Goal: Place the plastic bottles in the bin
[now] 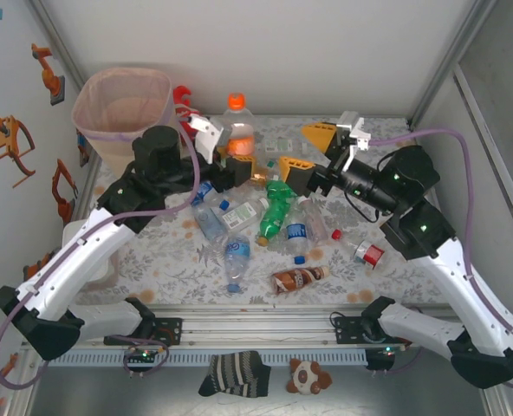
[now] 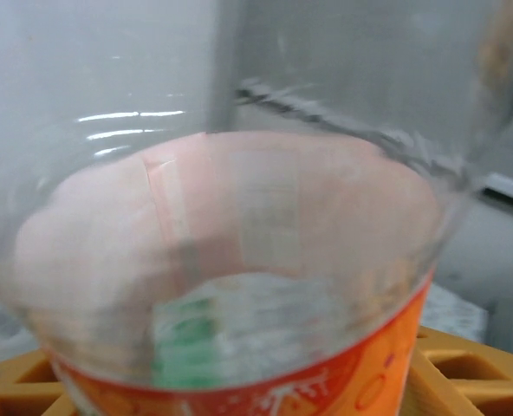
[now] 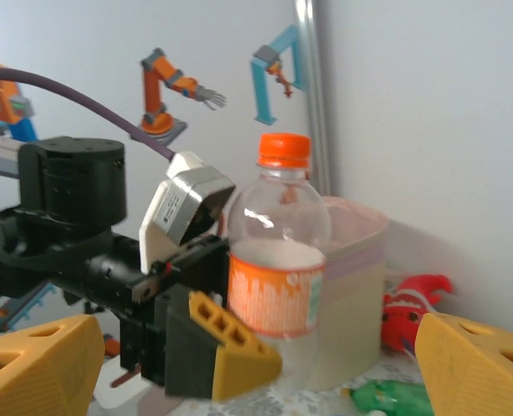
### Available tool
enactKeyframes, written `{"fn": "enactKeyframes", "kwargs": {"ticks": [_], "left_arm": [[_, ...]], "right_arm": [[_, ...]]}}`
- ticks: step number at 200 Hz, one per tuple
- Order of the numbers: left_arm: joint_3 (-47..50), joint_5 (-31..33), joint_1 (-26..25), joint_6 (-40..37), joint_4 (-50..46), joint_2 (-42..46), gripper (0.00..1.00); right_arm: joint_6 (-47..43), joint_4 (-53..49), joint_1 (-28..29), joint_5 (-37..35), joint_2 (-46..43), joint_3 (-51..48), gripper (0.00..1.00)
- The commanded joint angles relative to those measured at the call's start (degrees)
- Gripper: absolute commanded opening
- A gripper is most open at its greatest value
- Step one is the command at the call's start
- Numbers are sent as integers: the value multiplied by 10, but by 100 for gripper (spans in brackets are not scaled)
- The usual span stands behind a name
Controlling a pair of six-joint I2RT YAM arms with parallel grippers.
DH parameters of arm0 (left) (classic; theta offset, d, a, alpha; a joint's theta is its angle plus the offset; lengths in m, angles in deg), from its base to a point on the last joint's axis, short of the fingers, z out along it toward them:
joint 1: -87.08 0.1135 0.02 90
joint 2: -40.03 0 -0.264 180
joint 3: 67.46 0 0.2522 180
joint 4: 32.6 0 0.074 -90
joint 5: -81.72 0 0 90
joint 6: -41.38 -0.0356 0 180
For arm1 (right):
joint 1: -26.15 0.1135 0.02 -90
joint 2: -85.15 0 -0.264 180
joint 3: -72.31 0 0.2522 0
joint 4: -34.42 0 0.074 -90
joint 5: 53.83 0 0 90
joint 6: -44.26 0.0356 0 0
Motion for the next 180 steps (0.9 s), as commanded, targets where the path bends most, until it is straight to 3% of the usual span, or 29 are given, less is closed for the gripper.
{"fn": "enactKeyframes", "kwargs": {"ticks": [1, 49, 72, 180], "left_arm": [[-45, 133, 33, -41, -80, -10, 54], [-115, 322, 104, -93, -155, -63, 54], [-145, 368, 141, -115, -175, -92, 54], [-322, 291, 350, -83, -253, -295, 53]], "right_arm": [[-31, -22, 3, -58, -6, -6, 92], [-29, -35, 3, -55, 7, -1, 91], [-29, -42, 3, -56, 7, 1, 91], [-20, -58, 3, -52, 12, -3, 91]]}}
